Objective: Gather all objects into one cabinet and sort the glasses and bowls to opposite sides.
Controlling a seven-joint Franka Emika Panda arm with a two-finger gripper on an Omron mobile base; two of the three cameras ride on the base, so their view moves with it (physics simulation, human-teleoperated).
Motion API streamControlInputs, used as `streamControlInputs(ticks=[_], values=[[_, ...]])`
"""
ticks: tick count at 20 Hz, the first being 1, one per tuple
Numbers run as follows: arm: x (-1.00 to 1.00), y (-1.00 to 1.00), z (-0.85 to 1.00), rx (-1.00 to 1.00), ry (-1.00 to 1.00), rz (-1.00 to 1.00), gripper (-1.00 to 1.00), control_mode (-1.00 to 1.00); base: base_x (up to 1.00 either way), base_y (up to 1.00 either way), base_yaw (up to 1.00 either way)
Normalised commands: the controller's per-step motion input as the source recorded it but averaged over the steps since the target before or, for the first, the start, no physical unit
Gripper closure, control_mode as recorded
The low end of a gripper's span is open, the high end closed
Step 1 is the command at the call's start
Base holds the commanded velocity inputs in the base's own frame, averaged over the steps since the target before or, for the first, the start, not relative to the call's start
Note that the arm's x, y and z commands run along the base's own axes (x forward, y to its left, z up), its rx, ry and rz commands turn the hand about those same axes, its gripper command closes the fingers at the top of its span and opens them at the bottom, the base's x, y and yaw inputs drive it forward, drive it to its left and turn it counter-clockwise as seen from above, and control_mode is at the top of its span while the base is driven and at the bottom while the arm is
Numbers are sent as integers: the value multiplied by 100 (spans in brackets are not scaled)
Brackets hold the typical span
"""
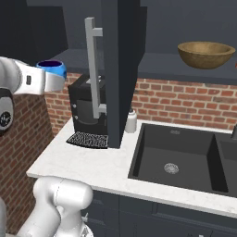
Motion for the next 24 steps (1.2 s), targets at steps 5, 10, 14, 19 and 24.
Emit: streamControlInputs(ticks=[5, 10, 14, 19, 24], values=[[-47, 11, -8, -10, 1, 0, 100, -100, 0, 0, 0], [-49, 1, -7, -3, 0, 0, 100, -100, 0, 0, 0], [-40, 0, -1, 0, 0, 0, 100, -100, 0, 0, 0], [-27, 1, -2, -1, 2, 0, 100, -100, 0, 0, 0], [-13, 2, -3, -2, 6, 0, 100, -100, 0, 0, 0]])
